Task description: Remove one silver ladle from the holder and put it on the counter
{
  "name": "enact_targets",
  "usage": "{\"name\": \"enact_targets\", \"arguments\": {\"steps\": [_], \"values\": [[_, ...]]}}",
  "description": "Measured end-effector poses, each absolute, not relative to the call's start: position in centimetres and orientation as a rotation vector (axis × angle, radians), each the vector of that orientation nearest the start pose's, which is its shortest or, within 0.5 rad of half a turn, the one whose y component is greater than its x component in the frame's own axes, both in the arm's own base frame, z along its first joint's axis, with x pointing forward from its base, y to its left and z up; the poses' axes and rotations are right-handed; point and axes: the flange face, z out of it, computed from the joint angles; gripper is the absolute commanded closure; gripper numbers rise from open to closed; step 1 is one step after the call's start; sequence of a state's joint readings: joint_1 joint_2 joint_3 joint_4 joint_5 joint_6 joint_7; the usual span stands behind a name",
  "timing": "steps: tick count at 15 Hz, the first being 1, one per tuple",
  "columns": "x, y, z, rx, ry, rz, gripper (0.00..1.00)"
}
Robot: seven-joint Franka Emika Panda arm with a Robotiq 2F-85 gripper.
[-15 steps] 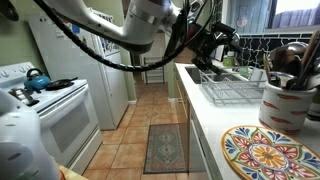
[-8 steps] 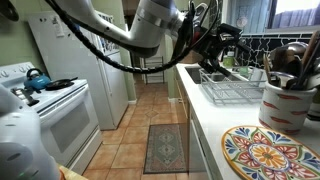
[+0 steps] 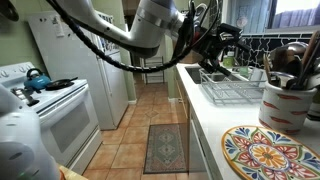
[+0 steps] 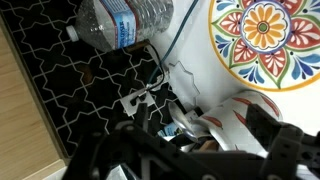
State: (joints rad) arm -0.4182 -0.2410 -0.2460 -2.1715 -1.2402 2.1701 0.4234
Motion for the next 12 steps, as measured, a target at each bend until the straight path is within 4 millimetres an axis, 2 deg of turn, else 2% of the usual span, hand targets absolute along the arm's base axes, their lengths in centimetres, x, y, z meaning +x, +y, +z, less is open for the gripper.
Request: {"name": "enact_targets", "arguments": {"steps": [6, 12], "values": [[39.5, -35.6, 52.1, 1.981, -0.301, 0.073, 0.0], [40.7, -38.4, 50.6, 1.916, -0.162, 0.067, 0.0]]}}
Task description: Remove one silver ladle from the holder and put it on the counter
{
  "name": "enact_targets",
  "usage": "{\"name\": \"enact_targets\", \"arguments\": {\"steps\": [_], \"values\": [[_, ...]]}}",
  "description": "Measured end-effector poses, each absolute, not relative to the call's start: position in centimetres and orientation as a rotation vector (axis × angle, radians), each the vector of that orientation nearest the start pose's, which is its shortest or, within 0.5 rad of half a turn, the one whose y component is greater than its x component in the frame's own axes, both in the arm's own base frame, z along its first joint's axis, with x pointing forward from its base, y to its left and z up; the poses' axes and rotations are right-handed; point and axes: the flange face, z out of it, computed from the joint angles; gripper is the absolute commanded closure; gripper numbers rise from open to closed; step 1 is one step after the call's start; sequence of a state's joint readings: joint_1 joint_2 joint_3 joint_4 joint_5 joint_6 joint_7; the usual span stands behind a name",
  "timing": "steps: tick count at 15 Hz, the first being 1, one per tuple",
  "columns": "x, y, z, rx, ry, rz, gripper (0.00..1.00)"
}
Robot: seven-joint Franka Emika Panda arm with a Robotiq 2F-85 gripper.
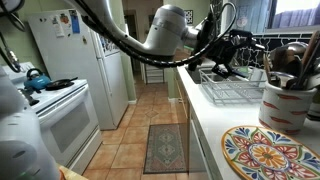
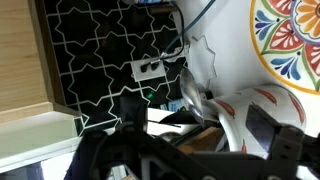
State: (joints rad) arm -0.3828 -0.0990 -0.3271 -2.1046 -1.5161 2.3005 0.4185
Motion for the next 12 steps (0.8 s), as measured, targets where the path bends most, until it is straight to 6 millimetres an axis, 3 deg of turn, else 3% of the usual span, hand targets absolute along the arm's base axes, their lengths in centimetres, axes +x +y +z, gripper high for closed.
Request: {"name": "enact_targets", "arguments": {"steps": [7, 9, 10, 12], "values": [[41.4, -41.2, 47.4, 1.918, -0.079, 0.033, 0.0], [41.6, -42.0, 46.8, 1.911, -0.083, 0.014, 0.13], [41.7, -42.4, 46.7, 1.903, -0.091, 0.0, 0.32], [41.8, -43.0, 46.7, 1.882, -0.116, -0.027, 0.38]]}}
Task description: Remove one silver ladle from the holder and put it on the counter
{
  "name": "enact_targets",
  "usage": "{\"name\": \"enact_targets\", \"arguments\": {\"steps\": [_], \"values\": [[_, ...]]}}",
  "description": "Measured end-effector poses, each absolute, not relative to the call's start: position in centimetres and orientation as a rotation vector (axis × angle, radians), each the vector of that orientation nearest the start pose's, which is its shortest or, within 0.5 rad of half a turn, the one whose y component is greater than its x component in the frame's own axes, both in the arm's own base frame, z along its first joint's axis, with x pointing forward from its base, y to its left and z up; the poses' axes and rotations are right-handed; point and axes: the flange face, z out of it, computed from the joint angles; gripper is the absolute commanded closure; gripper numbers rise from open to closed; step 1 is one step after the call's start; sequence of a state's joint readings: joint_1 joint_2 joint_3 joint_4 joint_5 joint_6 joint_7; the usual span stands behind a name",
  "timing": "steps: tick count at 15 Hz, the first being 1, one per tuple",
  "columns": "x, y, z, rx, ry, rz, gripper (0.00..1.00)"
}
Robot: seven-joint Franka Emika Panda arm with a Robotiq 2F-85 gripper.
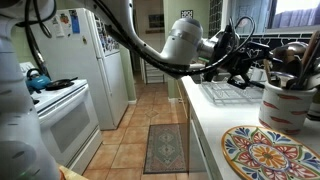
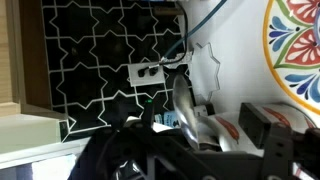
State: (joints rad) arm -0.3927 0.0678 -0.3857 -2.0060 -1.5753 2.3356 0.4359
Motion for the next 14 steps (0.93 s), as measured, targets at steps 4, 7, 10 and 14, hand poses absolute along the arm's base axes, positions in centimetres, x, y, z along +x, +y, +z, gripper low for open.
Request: {"name": "enact_targets", "arguments": {"steps": [4, 7, 10, 14], "values": [[42.0, -43.9, 47.4, 1.838, -0.171, -0.062, 0.71], [42.0, -44.0, 47.9, 1.815, -0.192, -0.081, 0.92], [42.3, -43.8, 47.9, 1.814, -0.192, -0.079, 1.0], [42.4, -43.7, 48.1, 1.808, -0.202, -0.073, 0.99]]}}
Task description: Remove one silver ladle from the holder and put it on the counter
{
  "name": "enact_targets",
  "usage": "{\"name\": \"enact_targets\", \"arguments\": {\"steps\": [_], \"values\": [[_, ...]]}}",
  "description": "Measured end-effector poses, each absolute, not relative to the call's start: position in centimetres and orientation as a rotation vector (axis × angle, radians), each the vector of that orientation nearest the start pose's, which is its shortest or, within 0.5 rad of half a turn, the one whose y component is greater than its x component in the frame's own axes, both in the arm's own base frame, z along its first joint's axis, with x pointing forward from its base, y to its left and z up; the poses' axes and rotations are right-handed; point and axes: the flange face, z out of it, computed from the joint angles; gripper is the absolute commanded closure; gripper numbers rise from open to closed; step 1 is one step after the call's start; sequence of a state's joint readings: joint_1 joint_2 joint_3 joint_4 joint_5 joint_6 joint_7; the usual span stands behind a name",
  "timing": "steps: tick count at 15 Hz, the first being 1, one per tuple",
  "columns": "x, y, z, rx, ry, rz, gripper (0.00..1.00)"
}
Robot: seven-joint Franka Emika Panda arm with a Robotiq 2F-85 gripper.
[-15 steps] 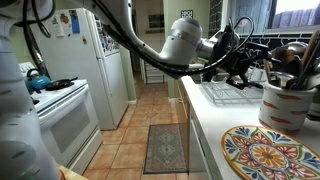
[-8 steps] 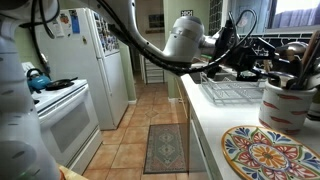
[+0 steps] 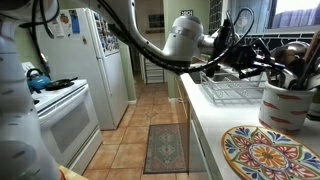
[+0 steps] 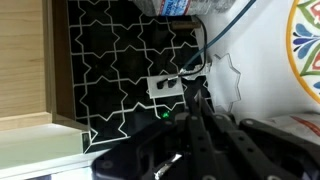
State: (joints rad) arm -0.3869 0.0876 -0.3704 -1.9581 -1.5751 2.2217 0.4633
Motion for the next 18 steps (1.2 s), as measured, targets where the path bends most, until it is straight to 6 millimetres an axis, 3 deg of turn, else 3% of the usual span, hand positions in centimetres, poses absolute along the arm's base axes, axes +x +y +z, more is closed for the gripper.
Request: {"name": "enact_targets", "arguments": {"steps": [9, 18], "values": [[42.3, -43.2, 49.6, 1.782, -0.232, -0.076, 0.99], [41.0, -41.3, 55.7, 1.7, -0.324, -0.062, 0.99]]}}
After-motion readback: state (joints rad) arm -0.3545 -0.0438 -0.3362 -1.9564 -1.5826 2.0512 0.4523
